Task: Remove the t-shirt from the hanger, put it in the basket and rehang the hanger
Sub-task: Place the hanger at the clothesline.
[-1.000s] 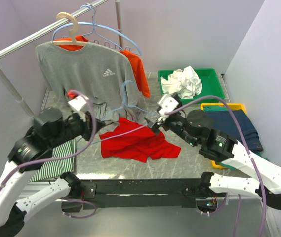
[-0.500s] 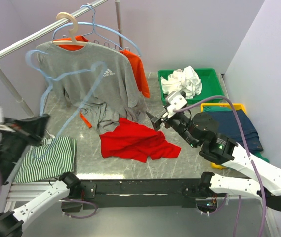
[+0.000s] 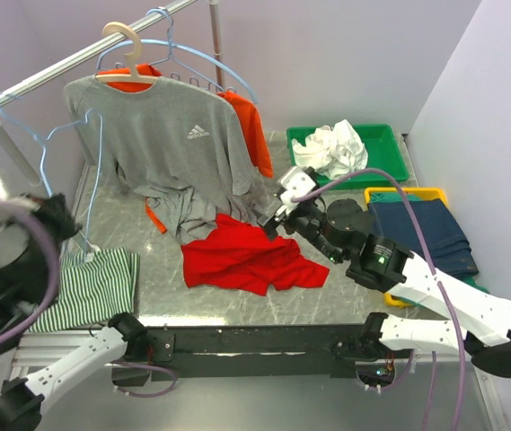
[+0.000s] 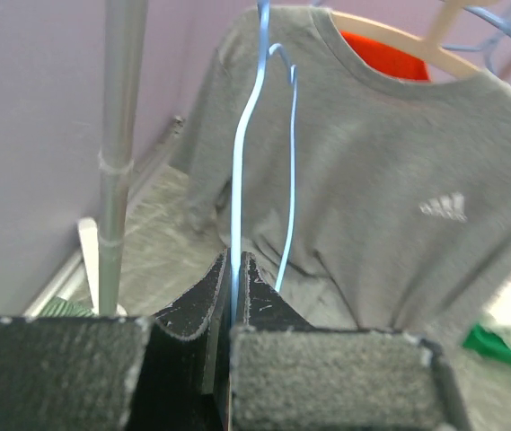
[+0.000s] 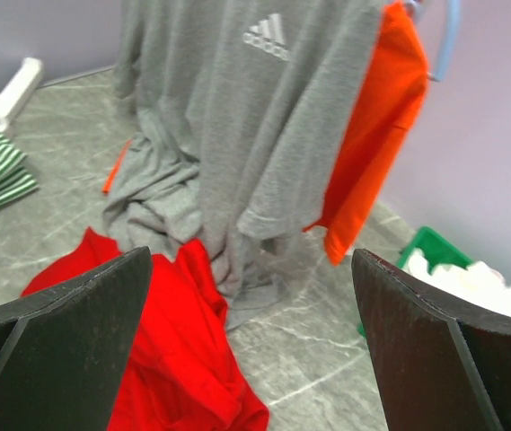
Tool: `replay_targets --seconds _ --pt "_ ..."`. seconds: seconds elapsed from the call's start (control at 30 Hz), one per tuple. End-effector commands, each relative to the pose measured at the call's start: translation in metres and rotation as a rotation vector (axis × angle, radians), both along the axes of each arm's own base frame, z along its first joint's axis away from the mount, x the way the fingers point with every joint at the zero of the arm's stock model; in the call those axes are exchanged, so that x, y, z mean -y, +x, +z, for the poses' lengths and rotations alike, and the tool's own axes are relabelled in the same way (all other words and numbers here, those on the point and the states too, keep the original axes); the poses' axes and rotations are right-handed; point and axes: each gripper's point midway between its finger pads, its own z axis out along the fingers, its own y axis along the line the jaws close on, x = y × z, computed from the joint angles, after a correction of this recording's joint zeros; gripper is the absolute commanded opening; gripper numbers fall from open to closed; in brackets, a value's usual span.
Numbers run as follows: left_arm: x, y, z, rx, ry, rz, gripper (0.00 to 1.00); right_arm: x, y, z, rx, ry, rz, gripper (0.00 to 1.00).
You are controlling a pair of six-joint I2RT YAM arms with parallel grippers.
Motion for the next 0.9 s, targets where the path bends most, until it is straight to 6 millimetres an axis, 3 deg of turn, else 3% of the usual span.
replay_targets --seconds 0.0,0.27,0.4,0.6,0.87 --pt "0.002 0.034 0.017 0.04 0.018 0.162 0.01 -0.022 -0.01 0.033 0.022 0.072 0.107 1.0" --pt "-0.003 0.054 0.02 0.036 0.065 0.329 0.01 -0.04 -0.005 0.018 -0.02 0.05 0.124 1.0" --pt "-0.013 0.047 0.022 0.039 0.066 0.394 0.01 -0.042 -0.003 0.015 -0.027 0.042 0.12 1.0" --pt "-0.02 0.032 0.028 0.049 0.012 0.35 0.01 -0.045 -0.002 0.016 -0.022 0.031 0.125 1.0" --pt "-0.02 0.035 0.017 -0.018 0.068 0.395 0.01 -0.057 -0.001 0.014 -0.04 0.03 0.152 1.0"
